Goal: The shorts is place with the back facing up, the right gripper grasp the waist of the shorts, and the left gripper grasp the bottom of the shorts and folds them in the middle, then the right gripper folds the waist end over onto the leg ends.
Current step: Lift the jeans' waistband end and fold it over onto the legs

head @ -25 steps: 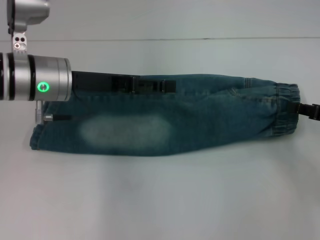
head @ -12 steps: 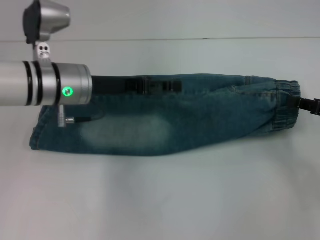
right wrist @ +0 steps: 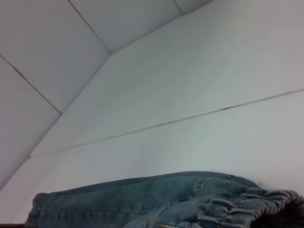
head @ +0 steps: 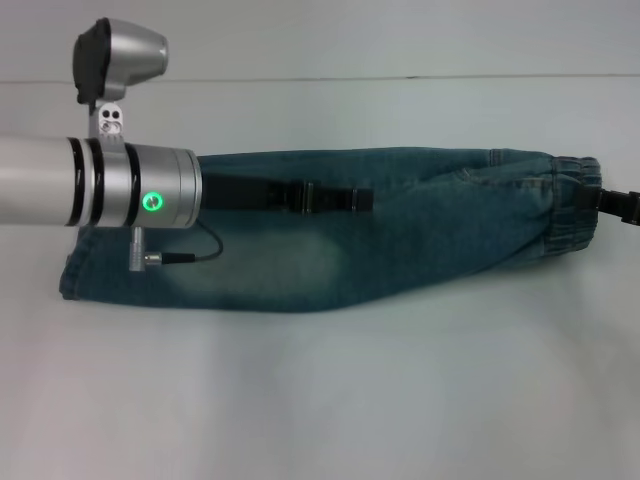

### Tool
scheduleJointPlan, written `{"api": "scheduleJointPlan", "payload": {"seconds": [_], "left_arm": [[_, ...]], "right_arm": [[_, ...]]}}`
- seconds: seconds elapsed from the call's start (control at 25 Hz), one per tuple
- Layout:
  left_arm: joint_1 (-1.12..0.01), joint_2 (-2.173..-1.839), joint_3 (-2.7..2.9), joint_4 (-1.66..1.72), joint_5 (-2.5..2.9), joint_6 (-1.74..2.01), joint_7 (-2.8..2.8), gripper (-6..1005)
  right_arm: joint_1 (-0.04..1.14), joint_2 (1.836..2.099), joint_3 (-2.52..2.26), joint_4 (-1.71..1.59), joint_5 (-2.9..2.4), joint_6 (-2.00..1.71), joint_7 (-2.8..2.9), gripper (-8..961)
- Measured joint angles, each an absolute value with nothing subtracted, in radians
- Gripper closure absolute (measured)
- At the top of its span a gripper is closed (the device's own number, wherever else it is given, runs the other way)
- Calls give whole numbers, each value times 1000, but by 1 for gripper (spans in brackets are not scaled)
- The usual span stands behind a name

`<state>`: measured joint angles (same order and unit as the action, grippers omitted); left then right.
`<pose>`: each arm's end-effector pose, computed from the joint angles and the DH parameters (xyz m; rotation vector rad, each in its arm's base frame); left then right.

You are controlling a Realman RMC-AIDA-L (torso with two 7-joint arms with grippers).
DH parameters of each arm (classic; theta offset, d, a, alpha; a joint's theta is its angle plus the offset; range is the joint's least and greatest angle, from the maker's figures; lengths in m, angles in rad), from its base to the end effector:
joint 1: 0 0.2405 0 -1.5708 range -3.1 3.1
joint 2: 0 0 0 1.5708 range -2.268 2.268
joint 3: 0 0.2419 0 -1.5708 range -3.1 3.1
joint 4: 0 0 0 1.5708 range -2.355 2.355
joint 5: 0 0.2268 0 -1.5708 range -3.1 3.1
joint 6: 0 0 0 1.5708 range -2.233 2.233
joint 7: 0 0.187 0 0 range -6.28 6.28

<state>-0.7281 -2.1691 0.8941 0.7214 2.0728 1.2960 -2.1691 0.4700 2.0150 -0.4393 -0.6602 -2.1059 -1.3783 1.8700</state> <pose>-0.1653 0.4033 -0.0858 -2.6149 -1.3679 -0.5763 0.3309 0.3699 0.0333 -2.1478 1.3805 0.7026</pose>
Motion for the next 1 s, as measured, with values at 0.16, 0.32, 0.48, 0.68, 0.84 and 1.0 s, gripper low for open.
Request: {"api": "scheduleJointPlan", "payload": {"seconds": [0.16, 0.32, 0.48, 0.68, 0.84, 1.0], "left_arm": [[-724, -2173, 933, 718, 2067, 1248, -2171, 381], [-732, -2173, 995, 695, 2058, 1154, -2186, 537], [-733, -2174, 1073, 684, 2041, 1054, -2203, 643], [-736, -2174, 1172, 678, 2027, 964, -2230, 755], [-734, -2174, 1196, 677, 2012, 934, -2232, 883], [-728, -2175, 1219, 671, 2002, 896, -2237, 944]], "right_arm": [[473, 2015, -439, -662, -2106, -1384, 1870, 848], [474, 2014, -439, -664, -2106, -1388, 1870, 848], [468, 2018, -437, -686, -2096, -1398, 1871, 847], [462, 2019, -437, -699, -2082, -1410, 1879, 847], [461, 2017, -437, -700, -2081, -1415, 1882, 846], [460, 2015, -428, -707, -2080, -1433, 1882, 847]]}}
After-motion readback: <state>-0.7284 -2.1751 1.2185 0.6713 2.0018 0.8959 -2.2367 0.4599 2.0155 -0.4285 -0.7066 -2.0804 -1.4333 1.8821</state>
